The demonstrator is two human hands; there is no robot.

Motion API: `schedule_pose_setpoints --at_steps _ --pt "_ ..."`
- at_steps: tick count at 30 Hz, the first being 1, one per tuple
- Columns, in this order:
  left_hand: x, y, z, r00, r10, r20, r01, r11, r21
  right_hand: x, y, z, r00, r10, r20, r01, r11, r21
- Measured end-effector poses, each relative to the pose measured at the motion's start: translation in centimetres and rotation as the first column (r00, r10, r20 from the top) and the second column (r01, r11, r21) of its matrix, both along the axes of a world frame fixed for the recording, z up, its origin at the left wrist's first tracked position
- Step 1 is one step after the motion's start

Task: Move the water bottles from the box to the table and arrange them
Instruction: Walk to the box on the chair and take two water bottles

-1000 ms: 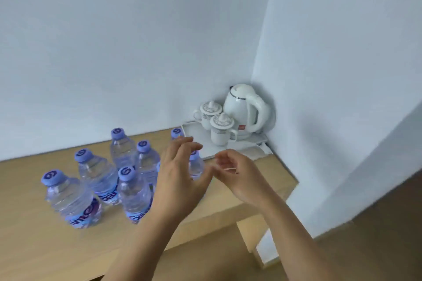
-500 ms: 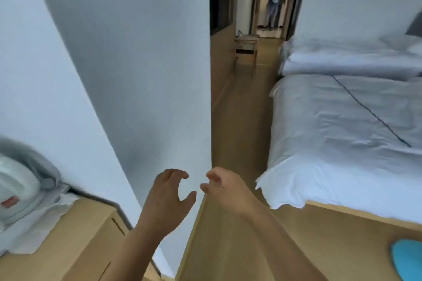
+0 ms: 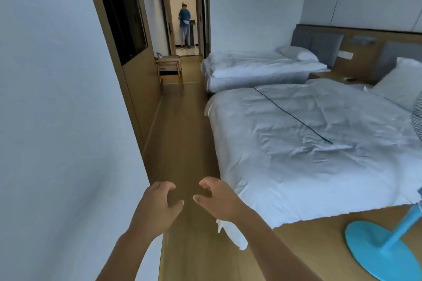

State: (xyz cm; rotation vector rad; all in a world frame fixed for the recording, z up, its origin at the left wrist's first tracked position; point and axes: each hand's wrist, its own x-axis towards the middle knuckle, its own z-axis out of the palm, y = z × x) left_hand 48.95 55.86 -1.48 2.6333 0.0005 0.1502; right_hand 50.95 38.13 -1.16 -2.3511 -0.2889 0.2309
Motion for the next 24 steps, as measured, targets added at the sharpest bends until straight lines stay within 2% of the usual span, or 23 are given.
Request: schedule_pose_setpoints --at_steps 5,11,17,24 --pt "10.8 3.3 0.6 0.988 -0.043 -0.15 0.051 0.998 0.047 10.1 2.4 0.0 0.999 -0.015 0.041 0.021 0.991 -0.131" --pt "20.4 5.8 0.7 0.975 -0.085 -0.205 0.105 0.99 0.091 19.0 4.3 -0.5 0.998 -0.012 0.059 0.026 0.972 -0.232" --pt "29.2 6.7 0.0 0.971 -0.105 -0.217 0.127 0.988 0.089 27.7 5.9 -1.4 0.997 0.026 0.066 -0.008 0.966 -0.26" --pt "44.7 6.8 0.6 0.967 -0.109 -0.232 0.138 0.984 0.114 43.1 6.4 -1.3 0.995 0.072 0.07 -0.046 0.948 -0.315"
